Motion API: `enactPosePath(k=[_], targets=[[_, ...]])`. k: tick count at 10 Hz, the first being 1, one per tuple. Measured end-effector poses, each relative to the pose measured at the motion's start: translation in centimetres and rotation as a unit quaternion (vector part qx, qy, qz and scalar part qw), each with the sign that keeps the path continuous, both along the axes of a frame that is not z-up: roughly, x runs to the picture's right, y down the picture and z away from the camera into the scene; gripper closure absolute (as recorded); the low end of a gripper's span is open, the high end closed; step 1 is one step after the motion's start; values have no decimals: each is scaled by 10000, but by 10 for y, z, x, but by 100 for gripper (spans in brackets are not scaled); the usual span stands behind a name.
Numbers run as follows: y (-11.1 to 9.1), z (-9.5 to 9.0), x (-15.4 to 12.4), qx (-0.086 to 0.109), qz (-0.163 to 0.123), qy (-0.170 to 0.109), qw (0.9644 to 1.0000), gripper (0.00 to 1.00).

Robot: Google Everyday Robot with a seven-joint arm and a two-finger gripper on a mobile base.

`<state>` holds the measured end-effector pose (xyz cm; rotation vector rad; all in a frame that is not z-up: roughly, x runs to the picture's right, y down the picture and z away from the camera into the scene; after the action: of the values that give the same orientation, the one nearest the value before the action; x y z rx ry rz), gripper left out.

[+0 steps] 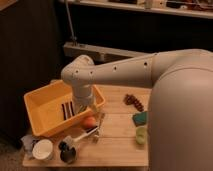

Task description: Place apple in paper cup

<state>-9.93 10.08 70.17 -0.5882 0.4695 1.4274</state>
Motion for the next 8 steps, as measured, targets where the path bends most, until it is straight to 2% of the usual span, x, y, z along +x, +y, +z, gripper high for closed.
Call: enactPosePath(k=[1, 2, 3, 4, 5, 6, 8], targets=[[0, -2, 6, 338, -15, -313, 9989, 35], [0, -4, 11, 739, 12, -718, 9947, 35], [-2, -5, 17, 1042, 63, -1251, 9866, 35], [-3, -5, 24, 1114, 170, -1729, 9785, 35], [-8, -5, 28, 1230, 286, -2183, 9677, 35], [-15, -6, 33, 1397, 399, -2506, 9571, 35], [-32, -7, 50, 1828, 605, -2935, 9364, 35]])
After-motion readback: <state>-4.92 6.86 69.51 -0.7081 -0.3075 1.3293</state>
